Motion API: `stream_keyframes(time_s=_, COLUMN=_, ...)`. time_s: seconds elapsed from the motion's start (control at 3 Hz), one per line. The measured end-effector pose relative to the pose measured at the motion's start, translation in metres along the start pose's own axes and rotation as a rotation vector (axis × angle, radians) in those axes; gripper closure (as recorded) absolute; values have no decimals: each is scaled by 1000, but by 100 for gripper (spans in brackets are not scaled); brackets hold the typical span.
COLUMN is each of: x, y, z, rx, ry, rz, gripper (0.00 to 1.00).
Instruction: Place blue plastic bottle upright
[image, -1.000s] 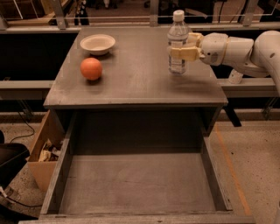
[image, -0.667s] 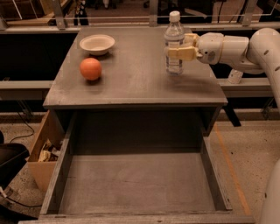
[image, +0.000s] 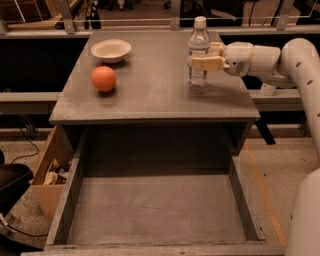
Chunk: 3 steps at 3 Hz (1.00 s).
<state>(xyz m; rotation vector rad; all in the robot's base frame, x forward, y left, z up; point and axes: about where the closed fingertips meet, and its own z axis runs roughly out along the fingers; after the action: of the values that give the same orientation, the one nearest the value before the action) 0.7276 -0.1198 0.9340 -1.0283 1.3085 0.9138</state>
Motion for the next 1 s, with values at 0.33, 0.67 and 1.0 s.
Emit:
stream_keyframes(time_s=0.33, x=6, y=-1, z=2, rx=-15, ry=-24, rz=11, gripper=100)
stream_keyframes(time_s=0.67, x=12, y=-3, z=5, rx=-26, ry=-34, rz=26, gripper=100)
stream_keyframes(time_s=1.0, x=17, y=-7, z=6, rx=-36, ry=-42, rz=40, gripper=100)
